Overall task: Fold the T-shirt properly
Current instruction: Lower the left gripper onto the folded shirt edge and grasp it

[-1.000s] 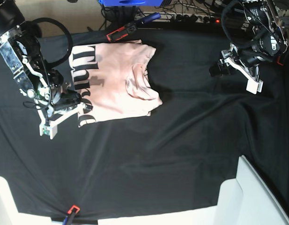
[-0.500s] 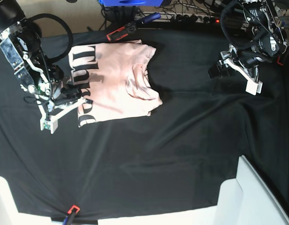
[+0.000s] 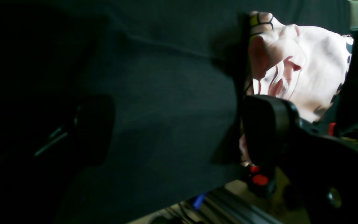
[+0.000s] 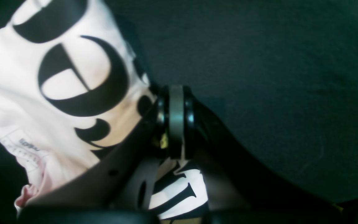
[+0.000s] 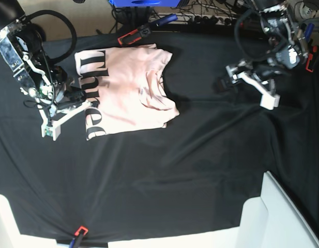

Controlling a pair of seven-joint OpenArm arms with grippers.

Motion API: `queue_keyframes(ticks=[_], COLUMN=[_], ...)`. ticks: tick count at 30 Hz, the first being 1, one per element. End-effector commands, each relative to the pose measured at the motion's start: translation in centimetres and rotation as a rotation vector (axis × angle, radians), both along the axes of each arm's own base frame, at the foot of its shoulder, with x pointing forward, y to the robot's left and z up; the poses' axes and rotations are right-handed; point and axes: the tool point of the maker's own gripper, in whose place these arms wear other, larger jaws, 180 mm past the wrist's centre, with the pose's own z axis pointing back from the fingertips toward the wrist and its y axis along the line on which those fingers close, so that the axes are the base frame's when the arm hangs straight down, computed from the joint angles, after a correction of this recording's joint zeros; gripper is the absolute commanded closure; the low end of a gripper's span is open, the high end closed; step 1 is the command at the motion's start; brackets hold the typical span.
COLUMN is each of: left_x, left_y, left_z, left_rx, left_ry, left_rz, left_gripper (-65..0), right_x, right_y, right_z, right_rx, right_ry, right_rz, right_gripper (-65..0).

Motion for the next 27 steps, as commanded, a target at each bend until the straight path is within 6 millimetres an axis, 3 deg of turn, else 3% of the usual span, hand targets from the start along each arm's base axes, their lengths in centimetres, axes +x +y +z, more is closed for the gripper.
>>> queue_keyframes(ticks=[1, 6, 11, 14, 22, 27], left_x=[1.4, 2.8, 3.3, 3.0, 0.7, 0.0], left_y=[-0.8, -5.8, -10.2, -10.9, -12.7, -13.7], left_z=[0.9, 1.1, 2.0, 1.6, -1.7, -2.5], left_rx=[-0.019, -0.065, -0.083, -0.097, -0.193, -0.228], left_ry=[-0.048, -0.063, -0.139, -0.136, -0.008, 0.025], left_rz=[-0.021, -0.163, -0.353, -0.382, -0.353, -0.345], left_gripper=[-64.2, -64.2, -63.8, -63.7, -63.5, -63.5], right_x=[1.1, 1.1, 0.6, 0.4, 1.1, 1.5], right_y=[-0.5, -0.6, -2.0, -2.4, -2.7, -2.5], right_z=[1.0, 0.9, -0.7, -1.2, -0.7, -0.4], right_rx=[-0.013, -0.015, -0.05, -0.059, -0.064, -0.06], right_ry=[-0.043, -0.039, 0.005, 0.019, 0.001, -0.009], right_rz=[-0.002, -0.004, -0.03, -0.037, -0.037, -0.037], right_gripper=[-0.3, -0.3, -0.3, -0.3, -0.3, -0.3])
